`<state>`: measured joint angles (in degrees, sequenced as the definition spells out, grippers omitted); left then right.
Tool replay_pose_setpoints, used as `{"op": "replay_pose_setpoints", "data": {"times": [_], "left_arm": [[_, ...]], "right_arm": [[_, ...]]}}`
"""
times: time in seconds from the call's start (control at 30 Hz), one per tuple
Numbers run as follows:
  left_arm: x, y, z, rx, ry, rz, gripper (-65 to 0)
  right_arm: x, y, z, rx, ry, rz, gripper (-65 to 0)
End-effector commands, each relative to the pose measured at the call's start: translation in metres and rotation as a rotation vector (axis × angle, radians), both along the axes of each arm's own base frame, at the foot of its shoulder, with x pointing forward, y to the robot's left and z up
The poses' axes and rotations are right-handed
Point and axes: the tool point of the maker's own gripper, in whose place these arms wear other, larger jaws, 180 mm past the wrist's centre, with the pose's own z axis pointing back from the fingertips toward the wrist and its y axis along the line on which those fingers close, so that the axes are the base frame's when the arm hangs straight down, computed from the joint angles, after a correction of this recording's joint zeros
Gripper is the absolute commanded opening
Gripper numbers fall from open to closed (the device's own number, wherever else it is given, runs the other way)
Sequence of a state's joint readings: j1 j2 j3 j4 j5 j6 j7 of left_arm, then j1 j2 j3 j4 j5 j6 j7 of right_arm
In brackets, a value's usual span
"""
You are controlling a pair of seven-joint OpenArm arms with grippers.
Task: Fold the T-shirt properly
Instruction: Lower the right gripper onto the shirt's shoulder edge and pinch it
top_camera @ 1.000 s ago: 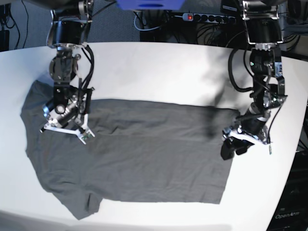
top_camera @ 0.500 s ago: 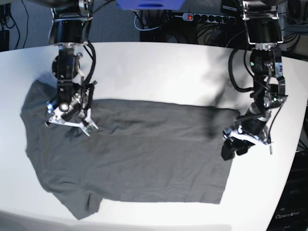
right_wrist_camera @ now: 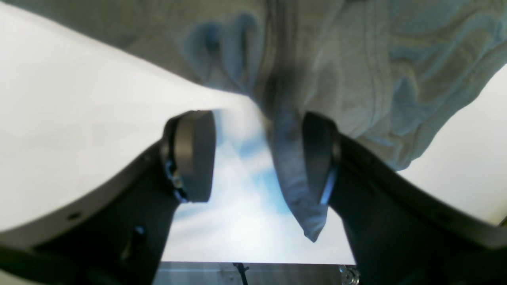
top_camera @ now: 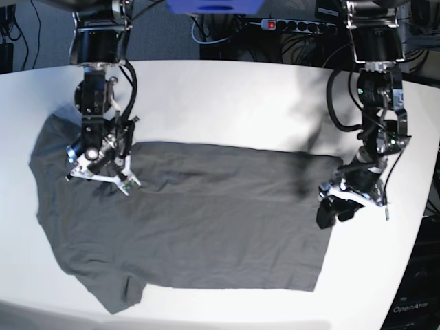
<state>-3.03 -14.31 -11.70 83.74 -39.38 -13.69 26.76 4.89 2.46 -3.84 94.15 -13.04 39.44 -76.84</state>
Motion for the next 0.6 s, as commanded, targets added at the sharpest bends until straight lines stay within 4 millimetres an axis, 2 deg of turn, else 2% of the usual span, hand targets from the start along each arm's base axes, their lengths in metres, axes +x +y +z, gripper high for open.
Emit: {"op": "replay_pose_setpoints", "data": {"times": [0.0, 0.23, 0.57], "left_arm": [[0.0083, 0.0044, 0.0193, 0.006, -0.061, 0.003, -29.8], [0.0082, 0.0038, 0.0192, 0.006, -0.061, 0.002, -29.8], [0.008, 0.0022, 0.0205, 0.005, -0.065, -0.001, -29.8]], "right_arm": [[0.0113, -0.0061, 0.0116, -0.019, -0.038, 0.002, -29.9], [0.0185, -0.0127, 0.0153, -0.025, -0.068, 0.013, -30.0], [0.0205, -0.0097, 0.0149, -0.013, -0.082, 0.024, -30.3]]}}
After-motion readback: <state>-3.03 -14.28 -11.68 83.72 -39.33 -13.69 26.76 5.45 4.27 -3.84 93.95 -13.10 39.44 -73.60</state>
